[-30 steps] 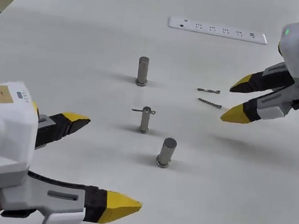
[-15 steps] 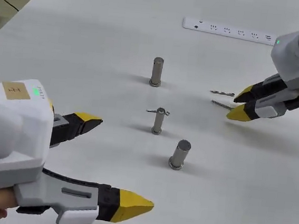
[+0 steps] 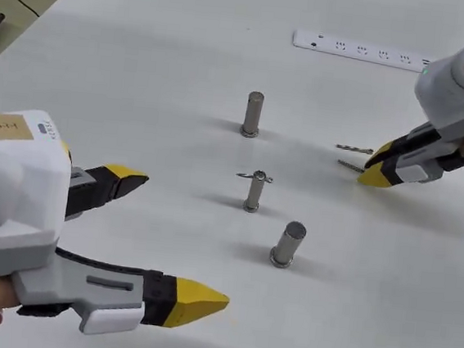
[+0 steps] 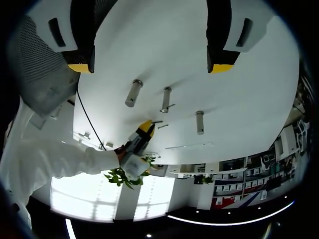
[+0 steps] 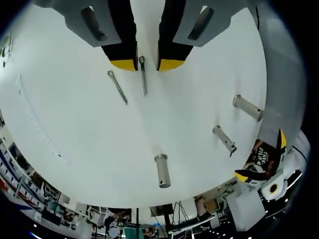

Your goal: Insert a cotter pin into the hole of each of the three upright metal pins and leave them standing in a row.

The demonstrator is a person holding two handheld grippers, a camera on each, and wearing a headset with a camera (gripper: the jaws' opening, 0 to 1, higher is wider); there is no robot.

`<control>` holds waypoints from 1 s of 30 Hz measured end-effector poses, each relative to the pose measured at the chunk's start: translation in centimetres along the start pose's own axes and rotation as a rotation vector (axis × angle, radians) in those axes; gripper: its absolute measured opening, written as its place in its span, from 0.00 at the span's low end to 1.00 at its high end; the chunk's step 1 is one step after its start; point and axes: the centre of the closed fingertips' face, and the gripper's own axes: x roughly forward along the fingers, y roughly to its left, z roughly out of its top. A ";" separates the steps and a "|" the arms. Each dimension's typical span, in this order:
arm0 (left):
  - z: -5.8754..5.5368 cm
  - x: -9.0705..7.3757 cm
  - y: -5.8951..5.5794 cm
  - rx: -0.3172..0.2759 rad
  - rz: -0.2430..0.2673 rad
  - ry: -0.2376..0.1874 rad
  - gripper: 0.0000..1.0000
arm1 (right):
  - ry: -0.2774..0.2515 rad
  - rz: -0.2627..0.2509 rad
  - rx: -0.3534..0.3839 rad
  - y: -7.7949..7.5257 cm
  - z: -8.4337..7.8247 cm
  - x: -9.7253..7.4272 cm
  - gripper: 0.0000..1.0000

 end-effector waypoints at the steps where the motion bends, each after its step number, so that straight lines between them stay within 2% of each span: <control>1: 0.0 0.0 -0.1 0.001 -0.002 -0.001 0.91 | 0.006 -0.001 -0.004 0.0 0.0 0.0 0.10; 6: 0.0 0.2 -0.5 -0.004 -0.014 -0.002 0.91 | 0.037 -0.007 -0.041 -0.1 -0.1 0.0 0.05; 9: 0.0 0.3 -0.6 -0.001 -0.017 0.001 0.91 | 0.068 -0.009 -0.097 -0.1 -0.2 0.1 0.04; 14: -0.1 0.2 -0.7 -0.001 -0.022 0.010 0.91 | 0.101 -0.031 -0.108 -0.6 -0.1 0.2 0.00; 18: -0.2 0.2 -0.7 -0.001 -0.023 0.016 0.91 | 0.131 -0.002 -0.144 -0.6 -0.1 0.1 0.00; 22: -0.3 0.3 -0.7 -0.004 -0.023 0.019 0.90 | 0.162 0.001 -0.154 -0.7 -0.1 0.1 0.00; 23: -0.3 0.4 -0.7 -0.004 -0.023 0.020 0.90 | 0.178 -0.001 -0.165 -0.7 -0.1 0.2 0.00; 25: -0.3 0.5 -0.6 -0.004 -0.024 0.023 0.90 | 0.218 -0.019 -0.140 -0.9 -0.1 0.2 0.00; 27: -0.3 0.5 -0.7 -0.013 -0.030 0.020 0.89 | 0.254 -0.013 -0.184 -1.0 -0.1 0.3 0.00; 30: -0.1 0.5 -0.7 -0.015 -0.032 0.016 0.89 | 0.263 -0.010 -0.173 -1.1 -0.1 0.4 0.00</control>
